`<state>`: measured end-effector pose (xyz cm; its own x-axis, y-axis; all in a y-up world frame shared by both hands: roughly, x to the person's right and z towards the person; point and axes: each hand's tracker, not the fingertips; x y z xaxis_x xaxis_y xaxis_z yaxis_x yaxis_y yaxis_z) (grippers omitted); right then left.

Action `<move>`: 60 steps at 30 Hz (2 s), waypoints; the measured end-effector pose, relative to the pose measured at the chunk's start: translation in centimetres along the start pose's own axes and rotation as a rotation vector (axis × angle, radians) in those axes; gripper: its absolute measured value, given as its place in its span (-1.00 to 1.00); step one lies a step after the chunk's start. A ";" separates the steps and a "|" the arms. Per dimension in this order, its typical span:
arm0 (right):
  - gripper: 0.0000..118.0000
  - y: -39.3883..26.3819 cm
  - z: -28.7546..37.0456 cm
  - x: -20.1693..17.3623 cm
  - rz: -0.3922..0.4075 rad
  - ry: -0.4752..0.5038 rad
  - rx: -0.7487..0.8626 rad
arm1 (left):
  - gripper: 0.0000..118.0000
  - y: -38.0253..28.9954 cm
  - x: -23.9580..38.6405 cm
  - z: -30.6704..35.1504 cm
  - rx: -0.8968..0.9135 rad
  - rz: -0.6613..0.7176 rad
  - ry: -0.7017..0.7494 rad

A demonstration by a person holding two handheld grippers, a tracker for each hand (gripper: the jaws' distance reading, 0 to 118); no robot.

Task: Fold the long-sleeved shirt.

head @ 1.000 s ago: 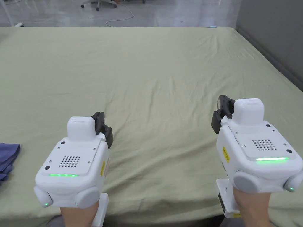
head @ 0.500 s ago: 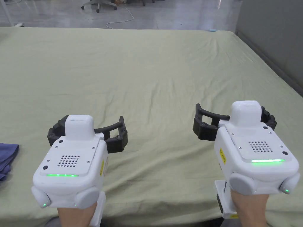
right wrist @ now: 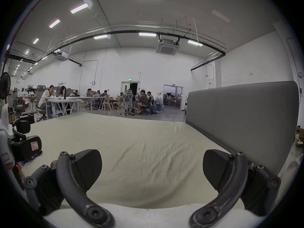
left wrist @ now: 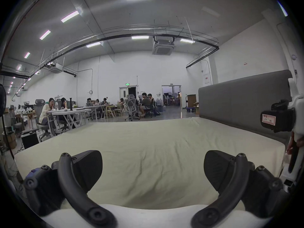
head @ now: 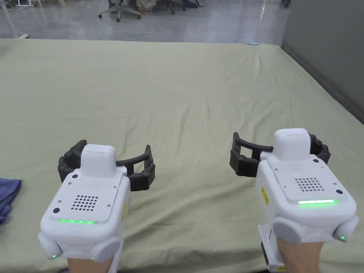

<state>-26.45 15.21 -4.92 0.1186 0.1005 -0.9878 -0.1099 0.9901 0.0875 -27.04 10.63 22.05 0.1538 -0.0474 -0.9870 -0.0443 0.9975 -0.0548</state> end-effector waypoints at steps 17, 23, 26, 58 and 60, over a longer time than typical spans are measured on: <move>1.00 -0.1 -0.1 0.9 -0.015 -0.004 0.001 | 1.00 0.5 -0.2 -0.2 -0.008 0.010 -0.002; 1.00 0.0 -0.1 0.9 -0.010 0.000 0.014 | 1.00 0.7 -0.3 -0.1 0.000 0.009 0.008; 1.00 0.0 0.1 0.9 -0.013 0.003 0.009 | 1.00 0.7 -0.4 -0.1 0.000 0.013 0.010; 1.00 -0.2 0.7 1.2 -0.010 0.004 0.004 | 1.00 1.0 -0.1 0.1 0.005 0.009 0.001; 1.00 -0.1 0.7 1.2 -0.007 0.003 0.003 | 1.00 1.1 -0.1 0.0 0.006 0.011 0.001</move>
<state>-25.65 15.24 -5.99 0.1162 0.0937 -0.9888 -0.1065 0.9910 0.0814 -27.06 11.70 22.10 0.1526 -0.0362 -0.9876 -0.0397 0.9983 -0.0427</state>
